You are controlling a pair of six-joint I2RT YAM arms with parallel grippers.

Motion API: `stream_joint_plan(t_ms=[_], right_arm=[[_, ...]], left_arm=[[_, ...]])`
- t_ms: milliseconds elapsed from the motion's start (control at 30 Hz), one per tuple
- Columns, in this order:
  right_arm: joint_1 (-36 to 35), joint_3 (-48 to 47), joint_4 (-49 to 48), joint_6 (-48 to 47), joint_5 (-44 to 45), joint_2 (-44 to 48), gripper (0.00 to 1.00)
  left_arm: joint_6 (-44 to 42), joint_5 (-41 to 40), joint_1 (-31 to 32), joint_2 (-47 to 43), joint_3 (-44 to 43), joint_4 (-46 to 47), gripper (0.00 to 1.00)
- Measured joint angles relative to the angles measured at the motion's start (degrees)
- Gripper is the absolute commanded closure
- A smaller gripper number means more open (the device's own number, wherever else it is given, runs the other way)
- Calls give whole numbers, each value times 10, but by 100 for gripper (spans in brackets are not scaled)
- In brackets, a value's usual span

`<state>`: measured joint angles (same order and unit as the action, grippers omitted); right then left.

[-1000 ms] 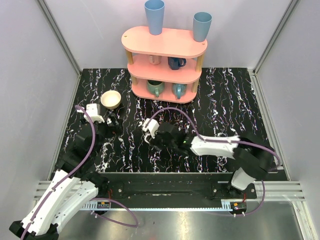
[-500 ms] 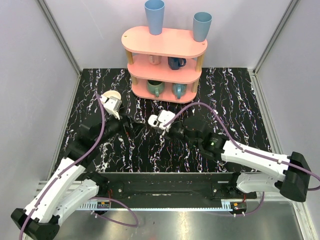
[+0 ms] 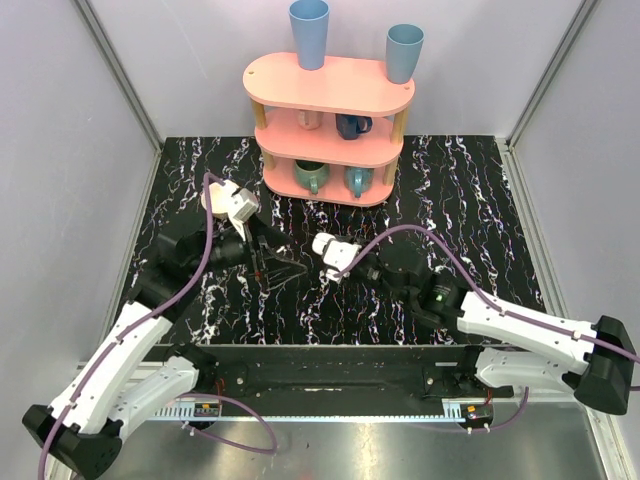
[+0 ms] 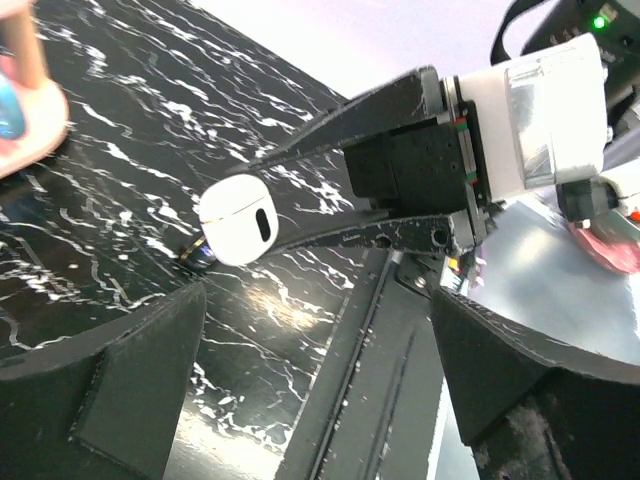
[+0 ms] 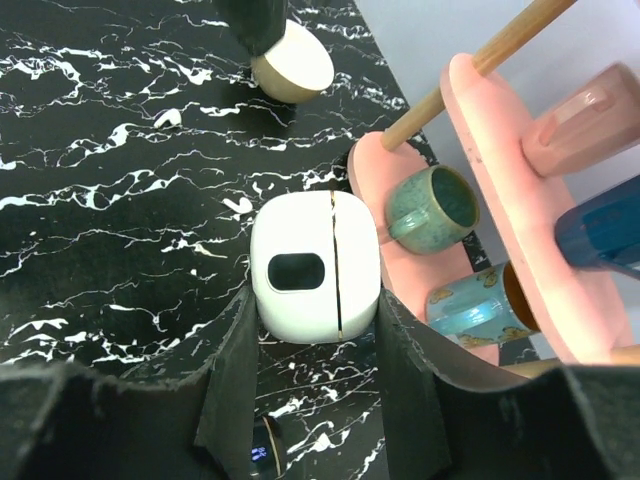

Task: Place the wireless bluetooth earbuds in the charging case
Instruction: Pass from the right arm to the left

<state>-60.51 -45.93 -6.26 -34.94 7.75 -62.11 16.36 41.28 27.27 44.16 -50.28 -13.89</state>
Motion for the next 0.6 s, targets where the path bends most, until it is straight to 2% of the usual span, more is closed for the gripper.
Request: stream_joint_plan(t_ms=[267,600], right_arm=[[-18,10,-23,-55,-3,41,72],[-44,11,-30,-111,-1,43,73]], left_arm=[[19,87,0,36,1,31,6],[59,107,0,51,2,81,11]])
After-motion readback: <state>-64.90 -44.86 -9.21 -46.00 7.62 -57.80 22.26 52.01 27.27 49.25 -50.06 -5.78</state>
